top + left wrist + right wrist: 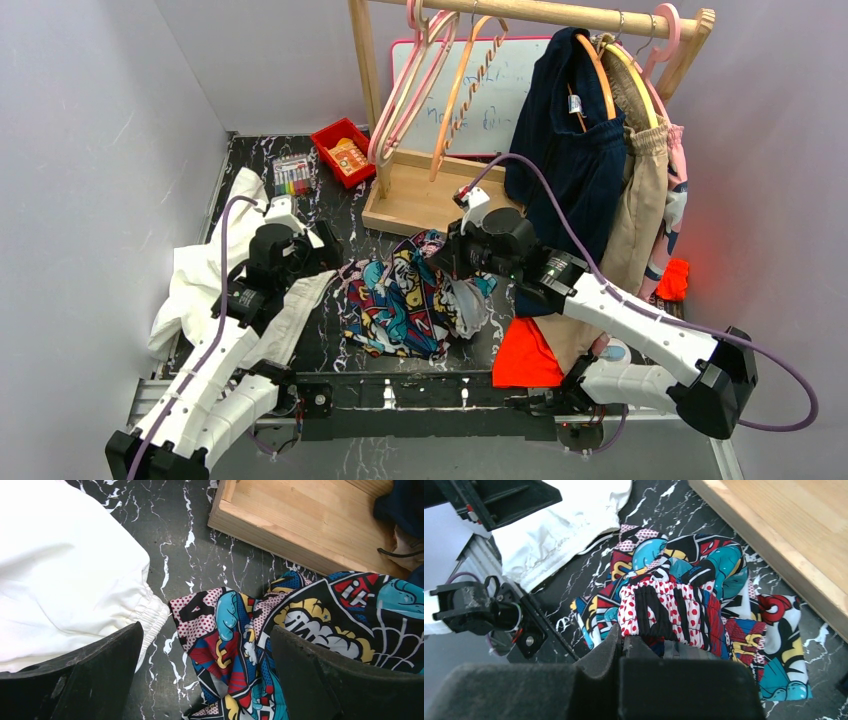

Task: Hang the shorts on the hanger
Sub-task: Adjust the shorts at the center of the board.

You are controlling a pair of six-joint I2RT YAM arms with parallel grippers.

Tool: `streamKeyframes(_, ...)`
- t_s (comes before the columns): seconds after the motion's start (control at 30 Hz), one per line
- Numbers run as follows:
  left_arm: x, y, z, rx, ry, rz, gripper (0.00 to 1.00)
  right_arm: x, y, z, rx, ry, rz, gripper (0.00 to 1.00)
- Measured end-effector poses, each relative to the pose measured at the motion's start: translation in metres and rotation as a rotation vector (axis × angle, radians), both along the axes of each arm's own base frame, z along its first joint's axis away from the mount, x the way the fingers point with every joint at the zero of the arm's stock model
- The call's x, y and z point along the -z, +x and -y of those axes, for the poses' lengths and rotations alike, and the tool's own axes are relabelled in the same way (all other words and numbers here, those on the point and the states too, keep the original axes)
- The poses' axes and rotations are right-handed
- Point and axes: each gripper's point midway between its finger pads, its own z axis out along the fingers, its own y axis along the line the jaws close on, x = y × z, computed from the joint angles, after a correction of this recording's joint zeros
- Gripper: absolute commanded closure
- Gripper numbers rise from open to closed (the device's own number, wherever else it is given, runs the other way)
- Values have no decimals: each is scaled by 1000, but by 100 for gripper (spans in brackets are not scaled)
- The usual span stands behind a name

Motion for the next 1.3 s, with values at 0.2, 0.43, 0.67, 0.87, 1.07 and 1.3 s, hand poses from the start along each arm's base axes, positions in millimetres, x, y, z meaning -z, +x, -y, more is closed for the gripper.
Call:
streamKeyframes(0.2, -15, -8, 28, 167, -77, 43, 2, 5, -7, -10, -60, 12, -33, 86)
streamKeyframes(0.43, -43, -28, 68, 405, -201, 136, 2, 39, -13, -17, -87, -27, -120, 45)
streamKeyframes(0.67, -31, -24, 72, 431, -191, 94, 2, 35, -9, 5, -27, -84, -67, 39)
streamKeyframes(0.87, -10, -21, 79, 462, -161, 26, 2, 27, -3, 46, 118, -114, 21, 40)
streamKeyframes(1.07, 19, -47, 127, 630, -56, -66, 2, 52, -1, 83, 264, -174, 25, 40)
streamKeyframes(1.3, 26, -40, 163, 678, 77, -72, 5, 62, 2, 95, 336, -202, 7, 40)
